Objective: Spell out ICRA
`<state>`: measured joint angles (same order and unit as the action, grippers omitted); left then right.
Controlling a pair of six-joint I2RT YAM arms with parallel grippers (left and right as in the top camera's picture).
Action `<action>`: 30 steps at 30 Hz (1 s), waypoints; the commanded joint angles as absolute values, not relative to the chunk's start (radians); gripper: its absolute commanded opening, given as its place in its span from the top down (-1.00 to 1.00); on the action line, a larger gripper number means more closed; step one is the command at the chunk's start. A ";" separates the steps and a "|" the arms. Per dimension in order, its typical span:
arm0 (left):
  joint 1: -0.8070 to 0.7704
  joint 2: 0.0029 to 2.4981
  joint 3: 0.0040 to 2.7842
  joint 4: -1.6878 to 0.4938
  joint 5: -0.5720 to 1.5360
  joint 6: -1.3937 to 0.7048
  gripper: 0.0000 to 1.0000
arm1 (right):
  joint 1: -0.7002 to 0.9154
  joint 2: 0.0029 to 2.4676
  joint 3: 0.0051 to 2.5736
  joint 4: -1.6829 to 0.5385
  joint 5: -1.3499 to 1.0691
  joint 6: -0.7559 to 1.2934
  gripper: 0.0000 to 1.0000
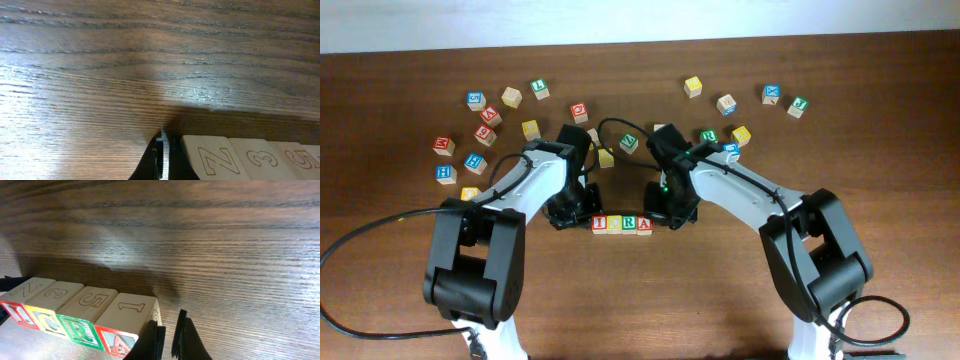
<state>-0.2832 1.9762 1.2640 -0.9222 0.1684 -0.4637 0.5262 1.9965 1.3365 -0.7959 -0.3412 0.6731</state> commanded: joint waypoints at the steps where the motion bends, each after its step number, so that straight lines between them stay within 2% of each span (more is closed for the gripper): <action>1: -0.288 1.980 1.257 -0.913 0.195 -0.444 1.00 | 0.550 2.006 1.329 -0.785 -0.365 0.690 0.90; 8: -0.274 1.980 1.258 -0.921 0.167 -0.443 1.00 | 0.522 2.005 1.332 -0.839 -0.290 0.685 0.87; 13: -0.203 1.980 1.258 -0.949 0.108 -0.443 1.00 | 0.457 2.004 1.407 -1.034 -0.313 0.543 0.84; 17: -0.121 1.980 1.258 -0.982 0.108 -0.444 1.00 | 0.525 2.004 1.410 -1.142 -0.382 0.509 0.90; 22: -0.015 1.980 1.257 -1.025 0.107 -0.444 1.00 | 0.642 2.004 1.410 -1.082 -0.293 0.676 0.90; 30: 0.055 1.980 1.257 -1.034 0.108 -0.439 1.00 | 0.704 2.004 1.394 -0.958 -0.201 0.716 0.90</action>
<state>0.0505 1.9762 1.2640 -1.0321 0.1154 -0.4553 0.6773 2.0003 1.3914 -0.9657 -0.2520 0.6838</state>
